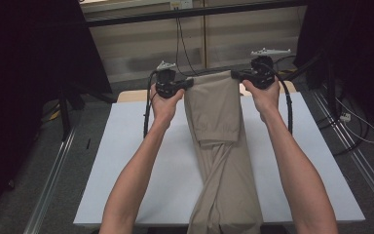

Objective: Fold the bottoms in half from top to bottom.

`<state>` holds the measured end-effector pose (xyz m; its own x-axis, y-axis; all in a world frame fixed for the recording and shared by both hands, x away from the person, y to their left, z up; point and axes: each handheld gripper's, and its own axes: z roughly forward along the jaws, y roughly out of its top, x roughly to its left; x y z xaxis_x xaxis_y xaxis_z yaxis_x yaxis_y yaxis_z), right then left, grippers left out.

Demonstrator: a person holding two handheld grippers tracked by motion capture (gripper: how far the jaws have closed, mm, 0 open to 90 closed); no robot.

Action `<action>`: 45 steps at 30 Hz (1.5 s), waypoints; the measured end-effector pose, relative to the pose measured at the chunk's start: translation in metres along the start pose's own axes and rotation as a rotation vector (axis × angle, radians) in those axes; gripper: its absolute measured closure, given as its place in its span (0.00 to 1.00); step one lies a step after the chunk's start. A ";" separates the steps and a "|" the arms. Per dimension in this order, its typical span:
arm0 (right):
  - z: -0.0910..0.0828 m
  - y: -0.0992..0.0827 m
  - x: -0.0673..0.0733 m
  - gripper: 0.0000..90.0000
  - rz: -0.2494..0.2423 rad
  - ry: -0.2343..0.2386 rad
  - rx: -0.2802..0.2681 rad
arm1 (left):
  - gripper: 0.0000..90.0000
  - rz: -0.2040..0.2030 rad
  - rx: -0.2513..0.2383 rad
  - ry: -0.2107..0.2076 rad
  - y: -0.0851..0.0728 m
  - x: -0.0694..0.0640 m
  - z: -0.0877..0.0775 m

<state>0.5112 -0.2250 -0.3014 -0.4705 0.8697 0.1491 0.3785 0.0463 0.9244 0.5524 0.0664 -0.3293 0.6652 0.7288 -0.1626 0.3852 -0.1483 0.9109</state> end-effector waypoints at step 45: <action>-0.065 -0.217 0.179 0.67 -0.272 0.391 0.351 | 0.17 0.079 0.210 -0.089 -0.193 -0.068 -0.128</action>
<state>0.2927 -0.1110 -0.4524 -0.8211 0.5615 0.1027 0.4130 0.4601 0.7860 0.3511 0.1305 -0.4452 0.7486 0.6490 -0.1357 0.4485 -0.3449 0.8245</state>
